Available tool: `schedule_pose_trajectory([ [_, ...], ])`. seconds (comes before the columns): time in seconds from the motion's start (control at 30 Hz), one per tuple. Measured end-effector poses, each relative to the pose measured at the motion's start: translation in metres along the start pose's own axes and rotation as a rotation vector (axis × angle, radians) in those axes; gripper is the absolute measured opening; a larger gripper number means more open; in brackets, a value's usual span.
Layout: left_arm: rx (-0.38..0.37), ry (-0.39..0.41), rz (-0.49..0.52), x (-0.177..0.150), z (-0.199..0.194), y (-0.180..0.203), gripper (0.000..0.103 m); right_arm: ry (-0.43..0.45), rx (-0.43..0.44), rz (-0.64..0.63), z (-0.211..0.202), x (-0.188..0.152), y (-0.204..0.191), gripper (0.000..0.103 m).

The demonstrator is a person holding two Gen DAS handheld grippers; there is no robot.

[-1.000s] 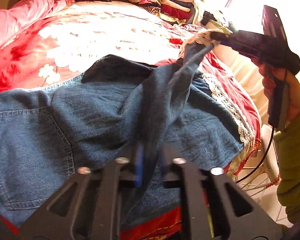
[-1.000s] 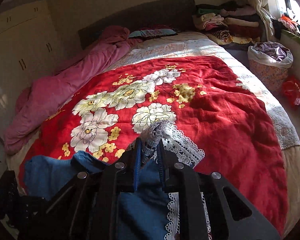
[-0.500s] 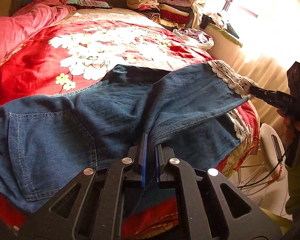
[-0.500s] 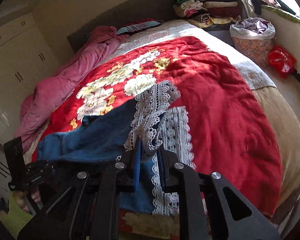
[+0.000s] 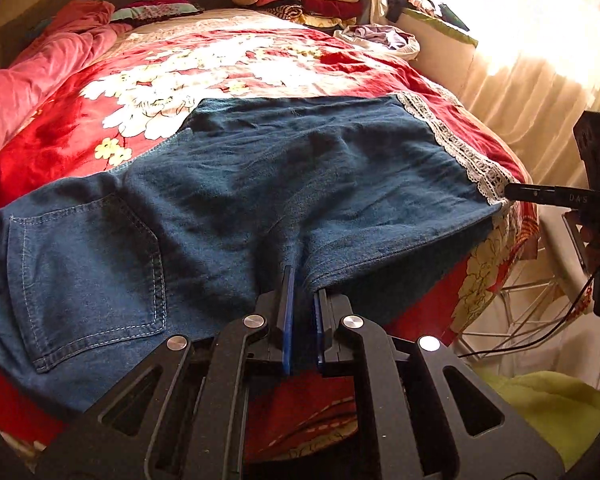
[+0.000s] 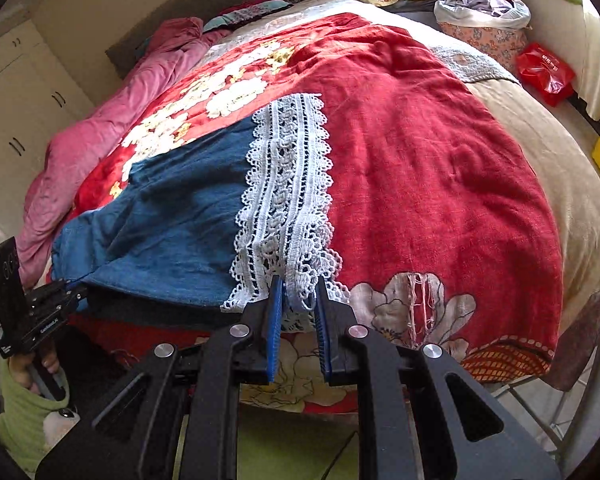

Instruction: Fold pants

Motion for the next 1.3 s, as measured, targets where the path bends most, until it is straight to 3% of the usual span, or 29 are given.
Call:
schedule_pose_trajectory([
  [0.23,0.012,-0.052,0.015,-0.009,0.015,0.001,0.004,-0.008,-0.047,-0.035,0.019,-0.01,0.006,0.014],
  [0.37,0.008,-0.052,0.013,-0.009,0.012,0.001,0.004,-0.003,-0.105,-0.047,0.011,-0.006,0.006,0.036],
  [0.53,-0.008,-0.052,0.022,-0.014,0.005,0.005,0.017,0.118,-0.144,-0.11,-0.024,0.012,-0.006,0.046],
  [0.6,0.004,-0.049,0.018,-0.016,0.002,0.005,0.024,0.132,-0.085,-0.194,-0.027,0.011,-0.03,0.046],
  [0.77,0.02,-0.015,0.04,-0.014,-0.007,0.008,0.024,0.046,0.028,-0.583,0.007,-0.021,-0.114,0.046],
  [0.87,0.027,-0.027,0.041,-0.014,-0.002,0.008,0.023,0.02,0.018,-0.744,0.029,-0.036,-0.146,0.044],
  [0.93,0.031,-0.034,0.036,-0.015,0.003,0.006,0.015,0.014,0.003,-0.824,0.041,-0.04,-0.157,0.042],
  [0.97,0.034,-0.036,0.036,-0.015,0.004,0.006,0.009,0.01,-0.018,-0.859,0.048,-0.042,-0.159,0.035],
  [1.0,0.04,-0.034,0.038,-0.015,0.004,0.005,0.005,-0.014,-0.044,-0.89,0.057,-0.044,-0.16,0.016],
  [1.03,0.039,-0.033,0.04,-0.015,0.004,0.005,0.004,-0.044,-0.066,-0.904,0.064,-0.045,-0.158,0.007],
  [1.3,0.043,-0.092,0.106,-0.026,0.002,0.009,0.004,-0.107,-0.002,-0.88,0.062,-0.051,-0.141,0.006],
])
Point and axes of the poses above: each gripper's, at about its wrist camera, not at the fingertips, and z roughly the way its jaws point, y to its right, x to its top, the point moved 5 cm from there along z, roughly the way its jaws point, and after that the axes turned 1 degree about -z, right-handed, at the moved point
